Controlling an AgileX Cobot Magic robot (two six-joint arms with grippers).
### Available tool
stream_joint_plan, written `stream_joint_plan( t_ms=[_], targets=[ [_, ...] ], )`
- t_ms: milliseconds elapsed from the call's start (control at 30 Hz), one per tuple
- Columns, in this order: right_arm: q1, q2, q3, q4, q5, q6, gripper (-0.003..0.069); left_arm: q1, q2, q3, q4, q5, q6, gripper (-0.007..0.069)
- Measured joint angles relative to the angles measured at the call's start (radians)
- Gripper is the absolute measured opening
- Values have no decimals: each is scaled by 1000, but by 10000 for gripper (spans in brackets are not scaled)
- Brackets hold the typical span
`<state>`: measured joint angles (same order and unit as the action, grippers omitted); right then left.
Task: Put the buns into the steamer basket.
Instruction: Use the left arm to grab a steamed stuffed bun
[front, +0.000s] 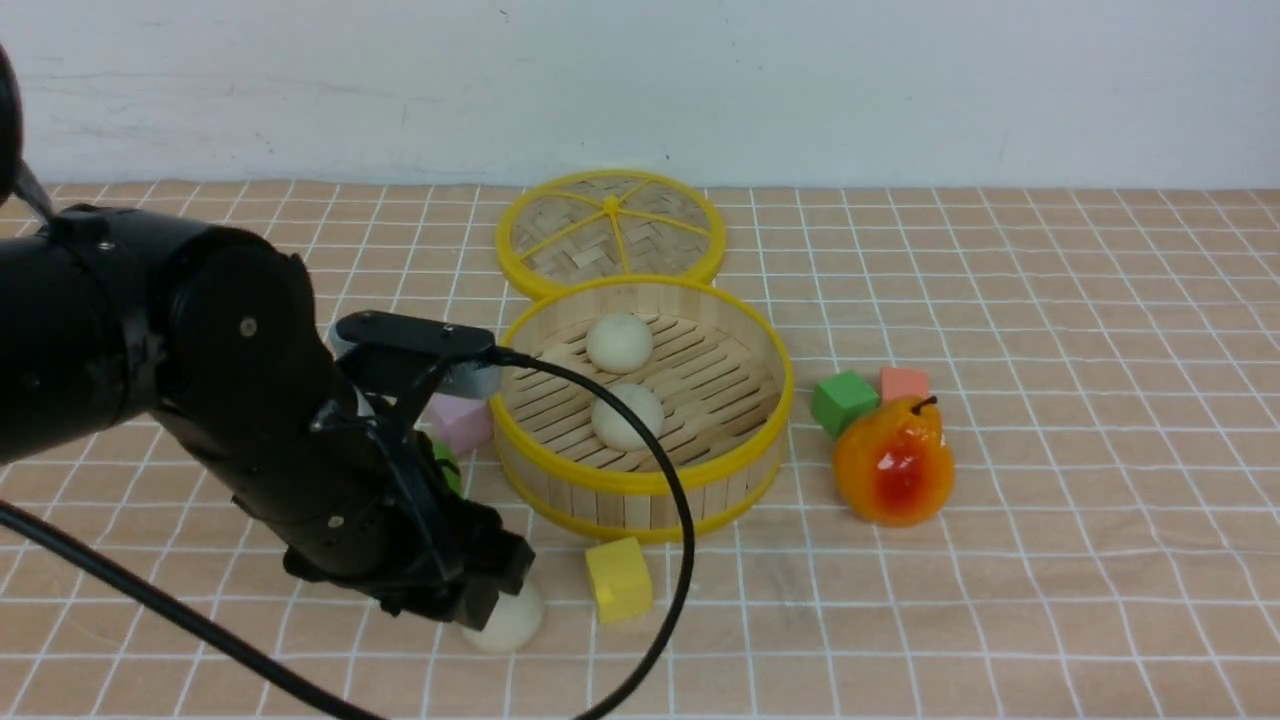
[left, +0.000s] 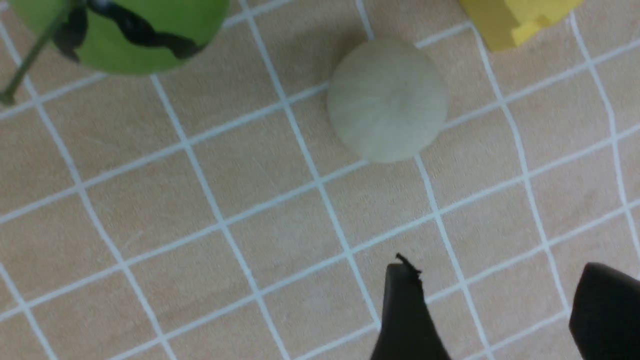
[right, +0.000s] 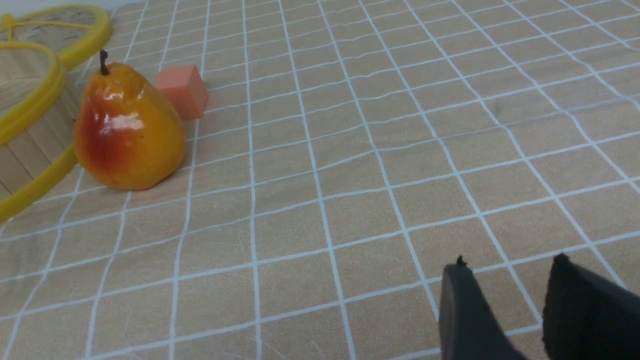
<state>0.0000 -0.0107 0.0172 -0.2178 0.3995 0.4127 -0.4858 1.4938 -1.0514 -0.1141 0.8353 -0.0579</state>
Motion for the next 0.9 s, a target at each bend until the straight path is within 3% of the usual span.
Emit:
stream_joint_plan(
  t_ms=[333, 533, 833, 900],
  targets=[
    [0, 0, 0, 0, 0, 0, 241, 0, 85, 0, 2, -71, -22, 409],
    [0, 0, 0, 0, 0, 0, 241, 0, 190, 0, 2, -189, -23, 379],
    [0, 0, 0, 0, 0, 0, 241, 0, 243, 0, 2, -281, -40, 294],
    [0, 0, 0, 0, 0, 0, 241, 0, 258, 0, 2, -284, -41, 244]
  ],
)
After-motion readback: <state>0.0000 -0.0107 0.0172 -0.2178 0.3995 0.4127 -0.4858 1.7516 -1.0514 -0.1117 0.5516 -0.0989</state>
